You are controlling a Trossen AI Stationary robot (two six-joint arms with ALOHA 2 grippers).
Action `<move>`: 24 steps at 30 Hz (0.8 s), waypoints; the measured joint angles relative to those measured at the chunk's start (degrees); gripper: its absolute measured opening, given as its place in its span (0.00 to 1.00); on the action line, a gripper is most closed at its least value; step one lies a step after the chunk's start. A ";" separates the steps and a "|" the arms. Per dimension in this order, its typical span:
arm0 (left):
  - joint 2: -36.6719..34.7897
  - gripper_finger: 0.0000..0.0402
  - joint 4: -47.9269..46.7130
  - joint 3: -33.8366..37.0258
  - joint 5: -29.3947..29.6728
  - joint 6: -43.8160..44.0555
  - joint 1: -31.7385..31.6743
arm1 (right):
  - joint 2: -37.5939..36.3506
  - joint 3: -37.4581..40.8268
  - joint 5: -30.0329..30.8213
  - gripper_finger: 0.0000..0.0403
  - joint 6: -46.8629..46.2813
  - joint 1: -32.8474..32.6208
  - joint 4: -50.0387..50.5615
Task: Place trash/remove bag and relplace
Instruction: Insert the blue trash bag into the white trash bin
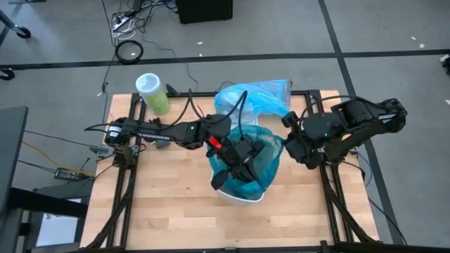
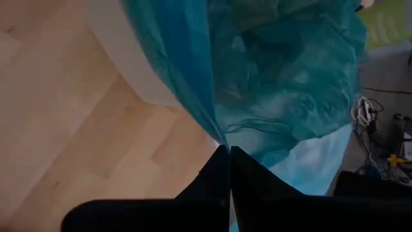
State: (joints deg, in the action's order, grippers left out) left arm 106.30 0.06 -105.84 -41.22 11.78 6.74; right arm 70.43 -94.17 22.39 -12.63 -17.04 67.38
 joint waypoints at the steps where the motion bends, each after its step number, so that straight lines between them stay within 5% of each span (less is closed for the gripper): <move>1: 0.00 0.00 -0.40 0.00 0.12 0.59 0.00 | 0.14 0.25 0.67 0.00 -0.73 -0.64 -0.05; 24: 1.79 0.02 -9.74 -0.01 2.96 -2.18 3.76 | 0.47 11.48 5.82 0.00 -8.28 -7.23 -8.73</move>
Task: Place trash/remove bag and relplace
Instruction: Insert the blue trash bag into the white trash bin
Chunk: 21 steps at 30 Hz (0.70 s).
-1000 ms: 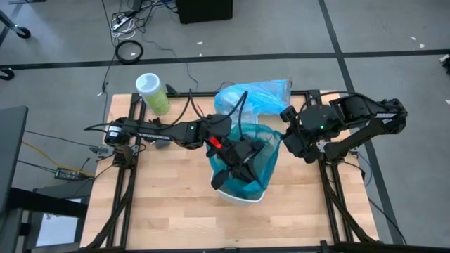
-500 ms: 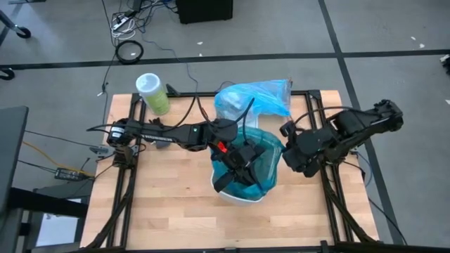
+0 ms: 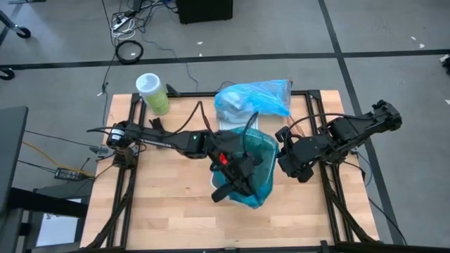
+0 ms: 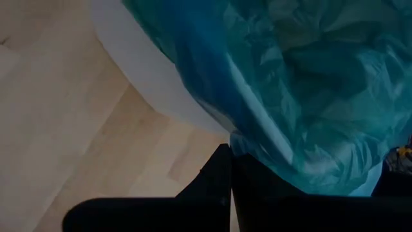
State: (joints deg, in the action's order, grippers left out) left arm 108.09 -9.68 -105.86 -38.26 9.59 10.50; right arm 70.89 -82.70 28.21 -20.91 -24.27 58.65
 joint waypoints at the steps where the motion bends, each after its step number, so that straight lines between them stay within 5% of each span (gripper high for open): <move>1: 0.00 0.02 -1.54 0.00 1.39 -1.93 0.43 | 0.00 0.00 0.06 0.00 0.04 -0.02 -0.02; 21: -0.58 0.05 -13.88 -0.21 20.39 -14.04 3.24 | -0.02 0.00 0.33 0.00 0.46 0.00 0.11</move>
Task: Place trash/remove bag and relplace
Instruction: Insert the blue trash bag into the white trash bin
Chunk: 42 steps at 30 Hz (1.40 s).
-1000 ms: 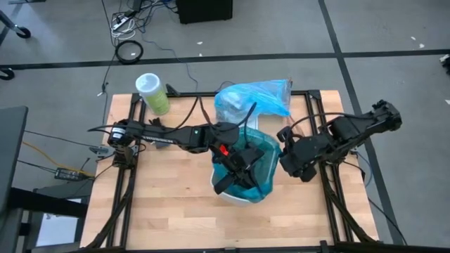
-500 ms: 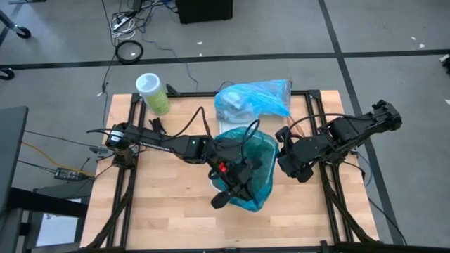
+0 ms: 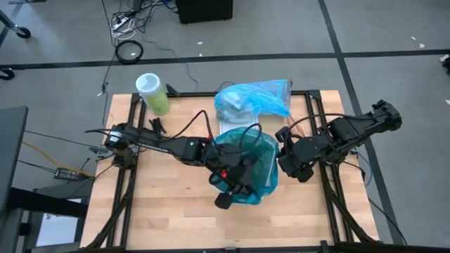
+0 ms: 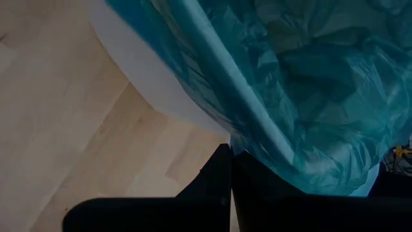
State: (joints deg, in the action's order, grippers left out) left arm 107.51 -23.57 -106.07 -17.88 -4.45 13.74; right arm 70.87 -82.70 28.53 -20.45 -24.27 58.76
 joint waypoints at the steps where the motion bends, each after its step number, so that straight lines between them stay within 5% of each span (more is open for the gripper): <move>1: -0.01 0.06 -0.66 -0.65 0.02 0.06 -0.03 | 0.00 0.00 0.00 0.00 0.00 0.00 -0.01; 19: -0.01 0.24 -10.16 -7.16 -9.05 0.15 0.04 | 0.00 0.00 0.39 0.00 1.53 0.02 0.00; 32: 0.06 0.41 -8.06 -8.19 -7.94 0.15 0.54 | 0.00 0.00 0.39 0.00 2.10 0.02 -0.13; 42: -1.02 0.46 -9.97 -11.16 -0.72 0.07 0.65 | 0.00 0.00 0.37 0.00 2.03 -0.07 -0.20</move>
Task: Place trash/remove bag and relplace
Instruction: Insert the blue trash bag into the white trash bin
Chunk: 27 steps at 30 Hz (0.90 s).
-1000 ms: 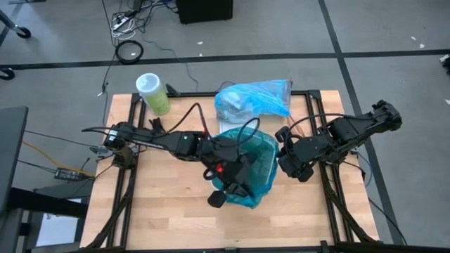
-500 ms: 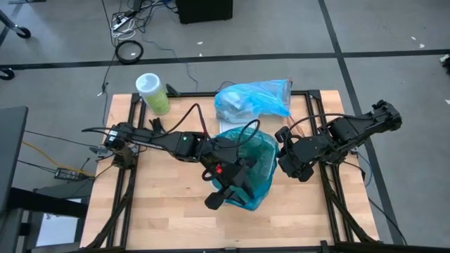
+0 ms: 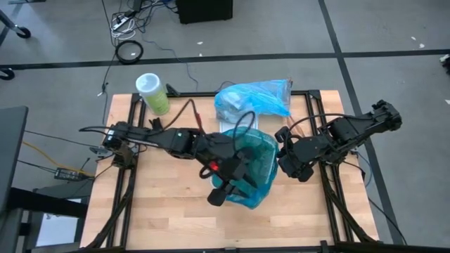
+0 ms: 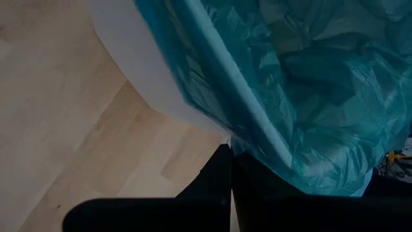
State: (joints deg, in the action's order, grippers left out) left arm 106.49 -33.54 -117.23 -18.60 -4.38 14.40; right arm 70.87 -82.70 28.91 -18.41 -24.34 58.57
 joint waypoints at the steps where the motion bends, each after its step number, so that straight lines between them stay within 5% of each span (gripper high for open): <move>1: -0.18 0.46 0.22 -0.62 0.12 0.00 0.12 | 0.00 0.00 0.00 0.00 0.00 0.00 0.00; 23: 0.70 0.45 -3.76 -0.83 0.36 11.74 4.74 | 0.00 0.00 -0.46 0.00 0.15 -0.07 0.62; 27: -1.12 0.45 -11.32 -1.53 1.13 13.37 4.41 | 0.01 0.00 -0.46 0.00 0.06 -0.07 0.65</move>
State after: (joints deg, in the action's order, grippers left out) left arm 105.37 -44.85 -118.76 -17.46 8.99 18.81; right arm 70.88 -82.70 28.45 -18.36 -24.40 59.21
